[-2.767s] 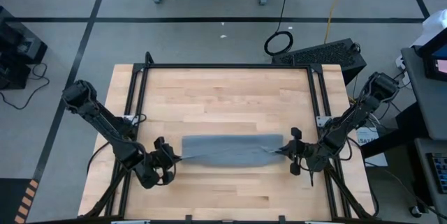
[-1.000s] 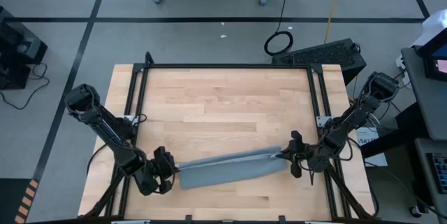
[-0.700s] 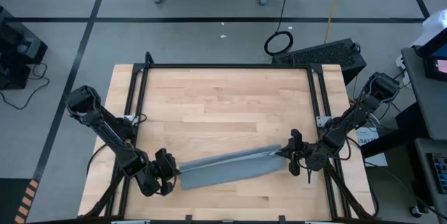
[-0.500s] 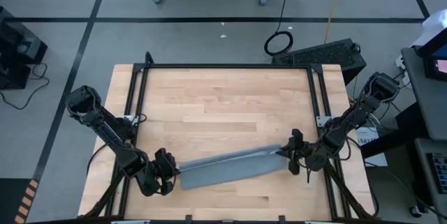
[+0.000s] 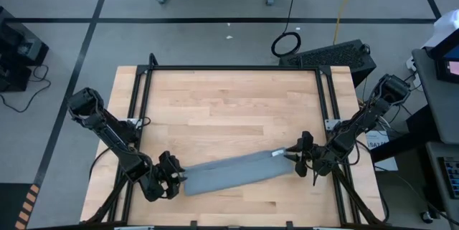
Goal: Roll towel
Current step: Fold the gray towel on the table
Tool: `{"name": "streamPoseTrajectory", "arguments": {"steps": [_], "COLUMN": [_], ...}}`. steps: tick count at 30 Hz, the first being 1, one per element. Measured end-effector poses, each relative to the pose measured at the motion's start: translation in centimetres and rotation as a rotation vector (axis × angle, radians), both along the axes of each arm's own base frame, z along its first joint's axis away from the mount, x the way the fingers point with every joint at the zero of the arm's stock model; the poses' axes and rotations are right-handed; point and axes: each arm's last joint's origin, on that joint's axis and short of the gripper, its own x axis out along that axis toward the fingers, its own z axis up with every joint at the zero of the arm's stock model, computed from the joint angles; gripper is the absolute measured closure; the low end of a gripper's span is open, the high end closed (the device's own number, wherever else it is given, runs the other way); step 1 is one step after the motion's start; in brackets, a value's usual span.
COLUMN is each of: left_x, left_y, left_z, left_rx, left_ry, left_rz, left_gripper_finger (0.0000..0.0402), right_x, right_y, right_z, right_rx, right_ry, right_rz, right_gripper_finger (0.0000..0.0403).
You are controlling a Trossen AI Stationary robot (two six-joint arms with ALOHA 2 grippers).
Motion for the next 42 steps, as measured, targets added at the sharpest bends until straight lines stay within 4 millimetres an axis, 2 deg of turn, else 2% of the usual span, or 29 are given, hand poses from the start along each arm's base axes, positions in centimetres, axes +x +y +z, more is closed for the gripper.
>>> {"name": "streamPoseTrajectory", "arguments": {"steps": [7,11,13,20,24,27,29,33,38,42], "left_x": [-0.3,-0.6,-0.5,0.6,1.5,2.4,3.1,4.4,5.4,5.6], "left_y": [0.4,0.8,0.9,0.1,-0.7,-1.0,-1.2,-1.3,-1.5,-1.7], "left_z": [1.3,1.8,1.9,1.4,0.8,0.5,0.3,-0.4,-1.9,-3.9], "left_rx": [-0.026,-0.011,0.022,0.163,0.208,0.239,0.251,0.258,0.253,0.257], "left_ry": [-0.024,-0.041,-0.065,-0.213,-0.272,-0.313,-0.335,-0.37,-0.379,-0.338], "left_rz": [-0.003,0.005,0.012,0.009,-0.023,-0.044,-0.053,-0.059,-0.037,-0.032], "left_gripper_finger": [0.0208,0.0208,0.0208,0.022,0.0244,0.0265,0.0279,0.0306,0.0335,0.0351], "right_x": [-0.4,-0.4,-0.1,1.9,3.6,4.9,5.5,6.1,5.6,5.4], "right_y": [-0.2,-0.1,0.2,1.5,2.1,1.8,1.3,-0.3,-2.0,-2.0], "right_z": [-0.1,1.2,2.4,5.4,6.2,6.8,7.0,6.0,2.8,0.5], "right_rx": [-0.006,-0.056,-0.095,-0.308,-0.311,-0.289,-0.304,-0.322,-0.26,-0.223], "right_ry": [0.11,0.244,0.258,0.049,-0.101,-0.177,-0.201,-0.246,-0.347,-0.314], "right_rz": [-0.004,-0.03,-0.031,0.076,0.199,0.316,0.363,0.403,0.386,0.376], "right_gripper_finger": [0.0273,0.0273,0.0273,0.0283,0.0329,0.0379,0.0396,0.0394,0.04,0.0401]}}
